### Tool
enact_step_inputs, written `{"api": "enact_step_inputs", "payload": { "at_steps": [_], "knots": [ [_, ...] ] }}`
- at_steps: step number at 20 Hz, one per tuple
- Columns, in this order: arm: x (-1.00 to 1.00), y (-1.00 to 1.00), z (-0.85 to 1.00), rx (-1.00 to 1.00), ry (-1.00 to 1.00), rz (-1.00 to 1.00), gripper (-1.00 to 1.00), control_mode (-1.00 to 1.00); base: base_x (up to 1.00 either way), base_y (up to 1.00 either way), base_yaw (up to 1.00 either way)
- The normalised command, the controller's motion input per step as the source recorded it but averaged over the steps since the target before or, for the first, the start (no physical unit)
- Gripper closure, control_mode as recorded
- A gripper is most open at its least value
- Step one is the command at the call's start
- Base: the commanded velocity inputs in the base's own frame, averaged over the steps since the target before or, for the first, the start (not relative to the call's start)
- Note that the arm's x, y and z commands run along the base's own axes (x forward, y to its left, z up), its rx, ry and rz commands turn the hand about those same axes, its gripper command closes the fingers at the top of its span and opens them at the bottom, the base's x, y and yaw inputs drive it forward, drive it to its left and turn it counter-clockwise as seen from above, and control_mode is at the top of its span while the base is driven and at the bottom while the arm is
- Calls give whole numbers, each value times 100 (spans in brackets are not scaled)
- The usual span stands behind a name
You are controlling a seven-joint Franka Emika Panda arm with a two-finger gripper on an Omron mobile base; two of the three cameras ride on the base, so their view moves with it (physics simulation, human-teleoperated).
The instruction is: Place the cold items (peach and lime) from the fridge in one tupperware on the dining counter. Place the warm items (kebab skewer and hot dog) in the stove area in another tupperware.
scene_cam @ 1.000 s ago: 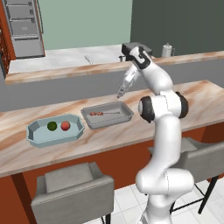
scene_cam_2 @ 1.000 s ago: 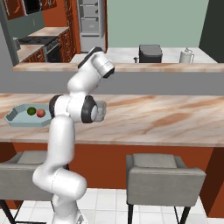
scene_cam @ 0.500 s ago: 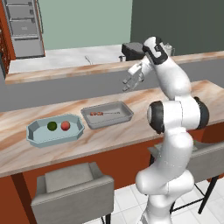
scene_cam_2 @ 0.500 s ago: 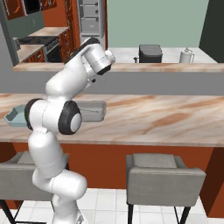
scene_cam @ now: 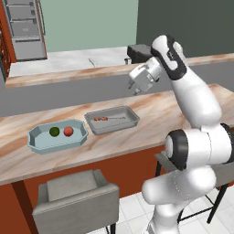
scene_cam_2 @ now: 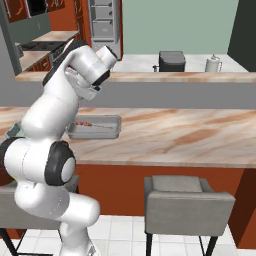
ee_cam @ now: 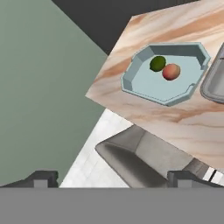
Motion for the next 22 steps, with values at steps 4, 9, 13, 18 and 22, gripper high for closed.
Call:
{"api": "enact_step_inputs", "payload": {
  "at_steps": [4,9,13,18,22],
  "knots": [
    [-57,5,-1,-20,-14,-18,-100,-100,0,0,0],
    [-54,1,-3,-14,-15,-9,-100,-100,0,0,0],
    [-50,7,0,-5,-16,-1,-100,-100,0,0,0],
    [-36,4,-4,-4,-7,0,-100,-100,0,0,0],
    [-10,0,-16,0,4,0,-100,-100,0,0,0]
  ]
}}
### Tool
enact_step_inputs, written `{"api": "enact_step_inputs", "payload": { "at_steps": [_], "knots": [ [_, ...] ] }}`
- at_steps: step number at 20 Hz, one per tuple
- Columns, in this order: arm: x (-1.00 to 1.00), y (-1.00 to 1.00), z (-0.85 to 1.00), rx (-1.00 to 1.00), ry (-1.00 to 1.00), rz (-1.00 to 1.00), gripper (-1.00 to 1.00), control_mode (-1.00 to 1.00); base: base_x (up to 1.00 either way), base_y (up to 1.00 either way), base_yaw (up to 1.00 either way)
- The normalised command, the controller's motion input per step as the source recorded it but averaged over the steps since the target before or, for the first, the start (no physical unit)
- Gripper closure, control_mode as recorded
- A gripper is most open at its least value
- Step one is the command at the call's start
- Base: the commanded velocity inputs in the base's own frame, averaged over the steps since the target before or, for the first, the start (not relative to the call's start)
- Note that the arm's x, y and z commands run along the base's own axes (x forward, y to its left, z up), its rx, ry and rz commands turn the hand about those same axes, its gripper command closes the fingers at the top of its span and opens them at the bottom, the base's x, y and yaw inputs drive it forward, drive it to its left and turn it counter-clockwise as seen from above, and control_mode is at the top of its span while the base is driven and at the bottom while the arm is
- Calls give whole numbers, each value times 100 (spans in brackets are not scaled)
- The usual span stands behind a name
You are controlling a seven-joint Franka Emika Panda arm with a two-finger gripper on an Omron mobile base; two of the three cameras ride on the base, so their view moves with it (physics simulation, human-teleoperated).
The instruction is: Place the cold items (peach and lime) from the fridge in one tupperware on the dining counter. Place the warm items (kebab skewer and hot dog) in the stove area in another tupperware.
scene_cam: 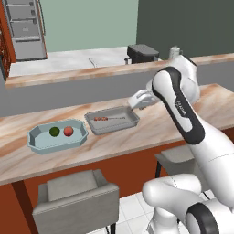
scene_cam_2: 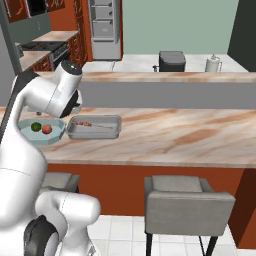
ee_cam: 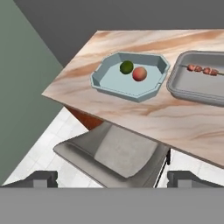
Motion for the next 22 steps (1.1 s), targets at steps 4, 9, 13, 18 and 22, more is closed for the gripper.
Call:
{"api": "enact_step_inputs", "payload": {
  "at_steps": [4,9,13,18,22],
  "knots": [
    [0,3,-12,-2,2,4,-100,-100,0,0,0],
    [-23,0,-10,0,0,1,-100,-100,0,0,0],
    [-36,-7,-1,0,-6,0,-100,-100,0,0,0],
    [-35,-22,0,0,-13,0,-100,-100,0,0,0],
    [-14,-14,0,0,-7,0,-100,100,-21,-24,0]
  ]
}}
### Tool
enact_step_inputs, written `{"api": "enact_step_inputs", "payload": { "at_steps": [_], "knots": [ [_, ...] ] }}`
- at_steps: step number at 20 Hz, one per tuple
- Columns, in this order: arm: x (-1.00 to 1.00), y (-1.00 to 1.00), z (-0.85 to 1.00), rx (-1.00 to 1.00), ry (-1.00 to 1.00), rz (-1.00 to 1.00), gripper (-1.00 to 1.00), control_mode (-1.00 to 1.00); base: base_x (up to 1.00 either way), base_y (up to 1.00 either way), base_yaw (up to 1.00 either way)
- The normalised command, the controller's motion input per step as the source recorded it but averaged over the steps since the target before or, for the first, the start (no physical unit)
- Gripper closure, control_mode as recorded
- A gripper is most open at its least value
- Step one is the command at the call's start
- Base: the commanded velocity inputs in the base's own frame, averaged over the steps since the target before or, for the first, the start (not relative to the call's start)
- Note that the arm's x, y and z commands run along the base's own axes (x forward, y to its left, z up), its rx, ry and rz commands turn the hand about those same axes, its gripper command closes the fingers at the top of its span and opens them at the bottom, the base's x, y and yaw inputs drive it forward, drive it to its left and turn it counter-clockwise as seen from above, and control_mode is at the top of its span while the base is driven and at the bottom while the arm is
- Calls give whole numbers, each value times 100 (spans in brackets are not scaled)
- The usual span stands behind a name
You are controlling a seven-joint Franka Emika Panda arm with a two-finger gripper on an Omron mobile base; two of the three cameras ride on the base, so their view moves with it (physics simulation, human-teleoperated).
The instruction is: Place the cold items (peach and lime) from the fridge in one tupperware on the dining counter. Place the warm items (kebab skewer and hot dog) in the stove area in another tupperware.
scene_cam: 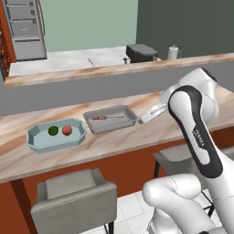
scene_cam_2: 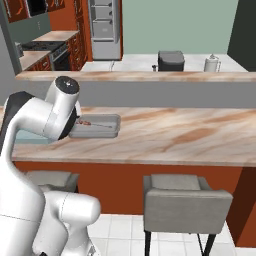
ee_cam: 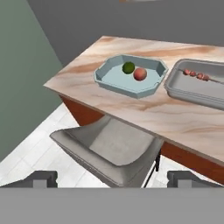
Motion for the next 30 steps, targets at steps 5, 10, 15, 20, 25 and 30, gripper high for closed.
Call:
{"api": "enact_step_inputs", "payload": {
  "at_steps": [5,10,15,20,25,30],
  "knots": [
    [0,0,0,0,0,0,-100,100,-37,-84,0],
    [0,0,0,0,0,0,-100,100,-10,-100,0],
    [0,0,0,0,0,0,-100,100,3,-100,0],
    [0,0,0,0,0,0,-100,100,15,-100,1],
    [0,0,0,0,0,0,-100,100,22,-100,2],
    [0,0,0,0,0,0,-100,100,34,-100,4]
  ]
}}
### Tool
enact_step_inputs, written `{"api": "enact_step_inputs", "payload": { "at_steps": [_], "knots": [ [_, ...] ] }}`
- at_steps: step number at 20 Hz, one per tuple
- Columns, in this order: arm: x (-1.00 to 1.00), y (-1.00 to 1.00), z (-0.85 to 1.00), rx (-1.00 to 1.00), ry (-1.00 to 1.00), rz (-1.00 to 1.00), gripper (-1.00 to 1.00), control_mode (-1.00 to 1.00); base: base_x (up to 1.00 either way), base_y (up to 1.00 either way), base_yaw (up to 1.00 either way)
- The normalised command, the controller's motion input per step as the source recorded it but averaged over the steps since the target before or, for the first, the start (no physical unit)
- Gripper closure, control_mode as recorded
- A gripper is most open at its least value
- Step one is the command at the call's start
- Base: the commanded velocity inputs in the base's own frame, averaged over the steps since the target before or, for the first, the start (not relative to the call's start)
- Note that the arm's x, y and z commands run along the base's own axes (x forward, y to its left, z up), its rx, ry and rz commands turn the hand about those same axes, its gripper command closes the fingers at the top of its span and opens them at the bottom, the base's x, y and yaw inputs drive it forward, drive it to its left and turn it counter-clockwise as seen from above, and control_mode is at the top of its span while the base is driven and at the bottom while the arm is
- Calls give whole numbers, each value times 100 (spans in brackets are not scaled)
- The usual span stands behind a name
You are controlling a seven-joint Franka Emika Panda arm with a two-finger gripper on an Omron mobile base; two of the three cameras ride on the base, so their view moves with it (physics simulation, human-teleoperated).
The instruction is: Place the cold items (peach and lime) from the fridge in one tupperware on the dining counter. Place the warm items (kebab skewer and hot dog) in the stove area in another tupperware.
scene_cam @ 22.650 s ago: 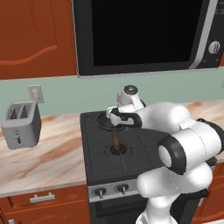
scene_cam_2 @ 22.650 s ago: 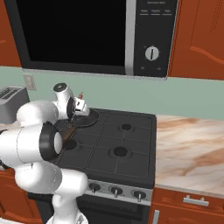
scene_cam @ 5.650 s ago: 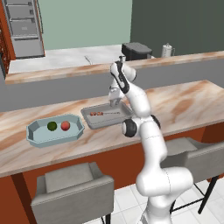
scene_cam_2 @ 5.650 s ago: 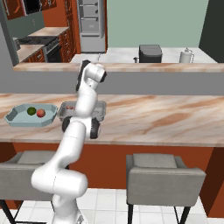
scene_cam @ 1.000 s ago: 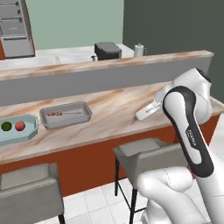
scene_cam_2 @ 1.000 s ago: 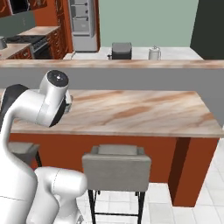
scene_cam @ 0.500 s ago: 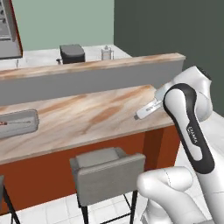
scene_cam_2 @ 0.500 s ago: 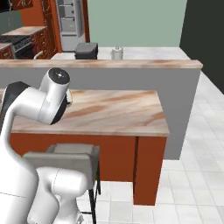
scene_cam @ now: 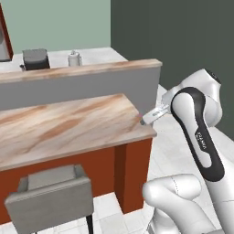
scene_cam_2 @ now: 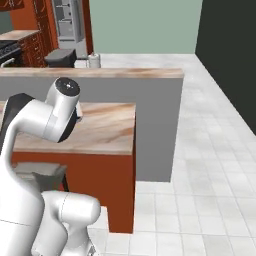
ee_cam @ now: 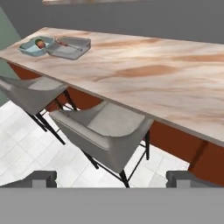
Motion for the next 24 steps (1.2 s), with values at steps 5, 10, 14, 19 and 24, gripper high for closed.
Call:
{"api": "enact_step_inputs", "payload": {
  "at_steps": [5,10,14,19,24],
  "knots": [
    [0,0,0,0,0,0,-100,100,46,-100,7],
    [0,0,0,0,0,0,-100,100,66,-100,12],
    [0,0,0,0,0,0,-100,100,81,-100,16],
    [0,0,0,0,0,0,-100,100,92,-96,21],
    [0,0,0,0,0,0,-100,100,94,-90,24]
  ]
}}
